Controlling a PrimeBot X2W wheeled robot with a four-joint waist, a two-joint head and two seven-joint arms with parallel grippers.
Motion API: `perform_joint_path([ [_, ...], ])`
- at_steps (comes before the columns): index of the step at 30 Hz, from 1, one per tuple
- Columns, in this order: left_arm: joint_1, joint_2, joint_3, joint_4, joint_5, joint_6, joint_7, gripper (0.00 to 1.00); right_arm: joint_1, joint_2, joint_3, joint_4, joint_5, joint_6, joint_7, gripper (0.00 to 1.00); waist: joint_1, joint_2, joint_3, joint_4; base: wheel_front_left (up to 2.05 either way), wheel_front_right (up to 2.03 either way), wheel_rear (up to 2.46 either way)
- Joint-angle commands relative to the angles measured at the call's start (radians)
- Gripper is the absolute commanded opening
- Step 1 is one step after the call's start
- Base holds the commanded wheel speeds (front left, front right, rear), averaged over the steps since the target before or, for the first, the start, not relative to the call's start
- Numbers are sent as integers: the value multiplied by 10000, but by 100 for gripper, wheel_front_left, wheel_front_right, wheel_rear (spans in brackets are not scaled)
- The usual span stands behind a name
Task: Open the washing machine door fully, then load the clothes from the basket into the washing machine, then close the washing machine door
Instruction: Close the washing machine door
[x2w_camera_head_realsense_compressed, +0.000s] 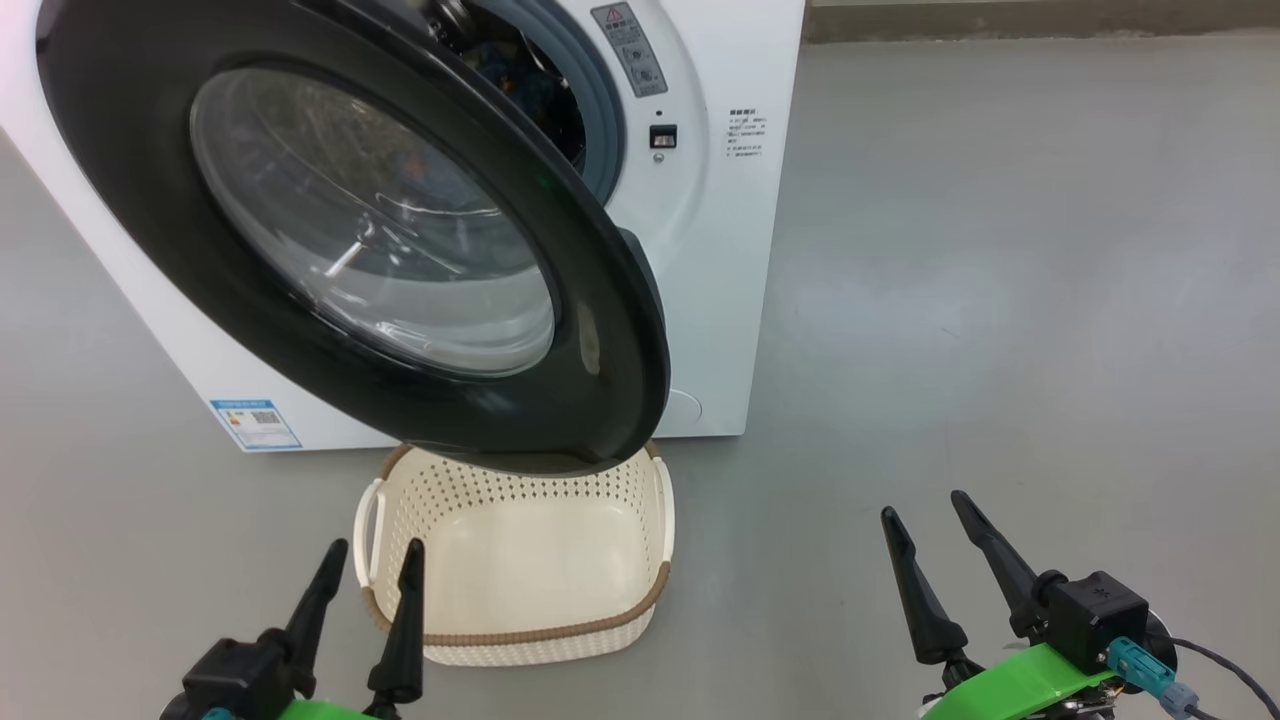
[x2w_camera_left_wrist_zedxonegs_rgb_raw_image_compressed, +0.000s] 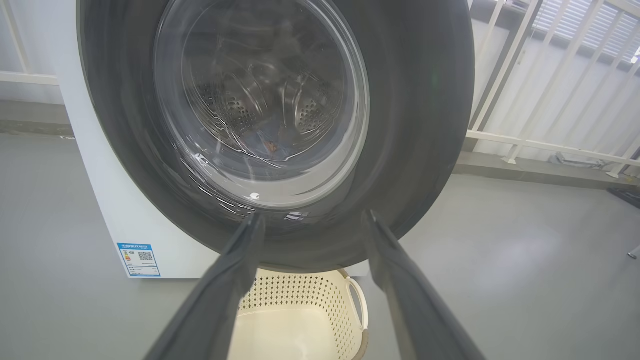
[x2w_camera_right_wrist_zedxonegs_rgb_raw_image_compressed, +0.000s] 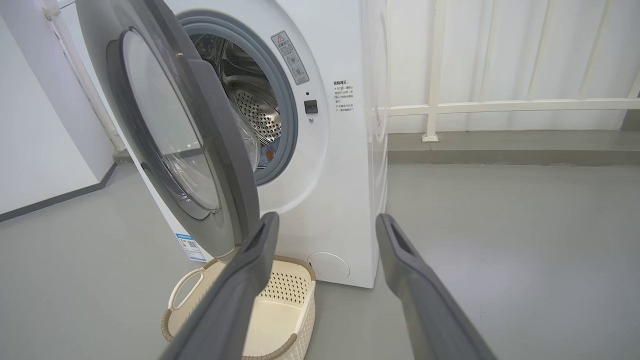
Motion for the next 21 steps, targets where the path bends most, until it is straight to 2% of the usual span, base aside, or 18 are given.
perform_joint_path([
  [1, -438, 89, 273, -186, 93, -27, -63, 100, -208, 13, 262, -289, -55, 16, -120, 100, 0, 0, 70, 28, 0, 0, 0],
  [2, -470, 87, 255, -188, 101, -27, -63, 100, -242, 12, 282, -321, -86, 16, -120, 100, 0, 0, 118, 55, 0, 0, 0],
  [3, -506, 84, 227, -187, 106, -27, -63, 100, -283, -20, 348, -328, -108, 16, -120, 54, 0, 0, 157, 90, 0, 0, 0],
  [4, -549, 79, 183, -186, 111, -27, -63, 100, -347, -75, 388, -366, -146, 16, -120, 42, 0, 0, 214, 136, 0, 0, 0],
  [5, -601, 75, 131, -181, 113, -27, -63, 100, -422, -134, 430, -419, -174, 16, -120, 0, 0, 0, 271, 188, 0, 0, 0],
  [11, -864, 52, -65, -192, 90, -27, -63, 100, -922, -535, 1010, -472, -164, 16, -120, 0, 0, 0, 627, 444, 0, 0, 0],
  [21, -1419, -117, -416, -128, 18, -27, -63, 100, -2732, -1644, 3584, -124, 282, 16, -120, 0, 0, 0, 1600, 1049, 0, 0, 0],
])
